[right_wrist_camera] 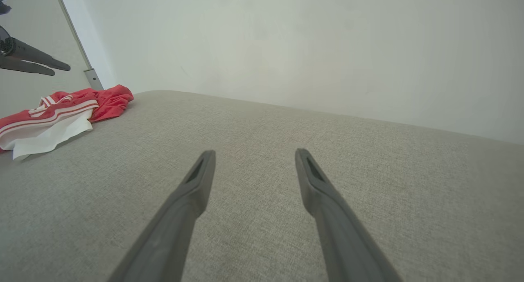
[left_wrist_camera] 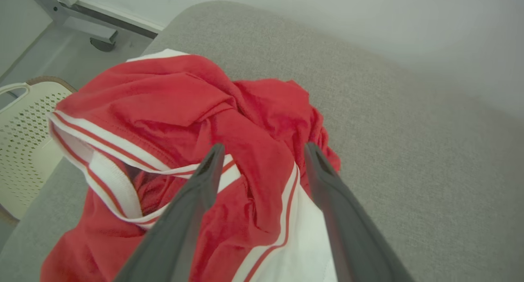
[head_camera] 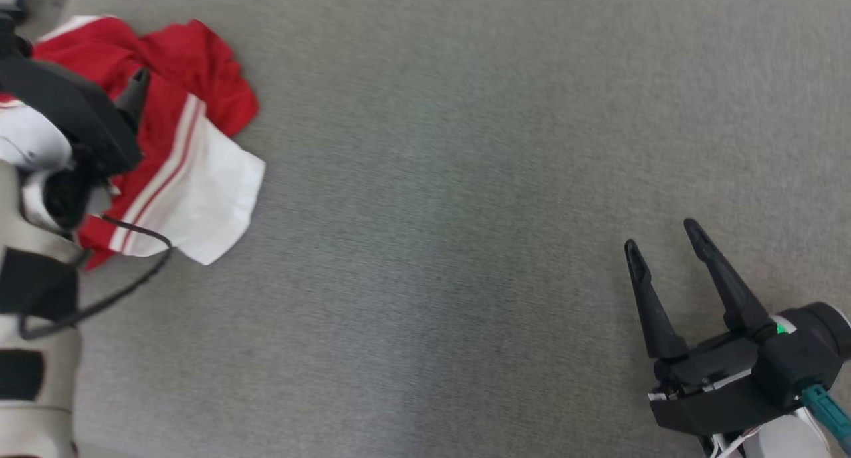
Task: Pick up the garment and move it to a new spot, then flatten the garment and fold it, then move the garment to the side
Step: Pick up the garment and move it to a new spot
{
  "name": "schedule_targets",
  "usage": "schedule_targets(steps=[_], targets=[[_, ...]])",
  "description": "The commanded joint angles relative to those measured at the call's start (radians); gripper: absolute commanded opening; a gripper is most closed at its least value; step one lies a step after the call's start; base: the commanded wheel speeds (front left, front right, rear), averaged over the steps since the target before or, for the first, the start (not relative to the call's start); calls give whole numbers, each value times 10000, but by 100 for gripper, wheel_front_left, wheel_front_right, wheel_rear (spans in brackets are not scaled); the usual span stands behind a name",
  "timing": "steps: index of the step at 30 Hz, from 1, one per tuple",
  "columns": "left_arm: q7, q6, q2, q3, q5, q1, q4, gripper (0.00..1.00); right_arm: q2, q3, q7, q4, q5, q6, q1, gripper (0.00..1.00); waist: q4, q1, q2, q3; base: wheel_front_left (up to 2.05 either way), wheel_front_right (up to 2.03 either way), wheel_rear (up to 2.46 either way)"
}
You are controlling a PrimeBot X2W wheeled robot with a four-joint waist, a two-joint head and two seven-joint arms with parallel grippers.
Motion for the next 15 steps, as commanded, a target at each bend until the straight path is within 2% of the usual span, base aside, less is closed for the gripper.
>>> schedule_targets(steps=[1,5,8,11,15], targets=[[319,32,163,-52,19,-286,230,100,24,-21,-10,-77,-72,-24,-155,100,-663,-4,-2,742,0,0,0],[1292,210,617,-263,209,-797,1094,100,115,-26,-10,-191,-119,-24,-350,100,-912,-4,-2,1006,0,0,0],[1745,284,743,-210,55,-1022,1632,100,149,-86,-10,-231,-139,-24,-396,100,-1026,-4,-2,1129,0,0,0],[1722,388,871,-296,183,-1058,1945,100,201,-74,-10,-254,-153,-24,-520,100,-1148,-4,-2,1244,0,0,0],[1518,306,817,-562,348,-906,2285,100,218,-128,-10,-275,-168,-24,-554,100,-1189,-4,-2,1312,0,0,0]])
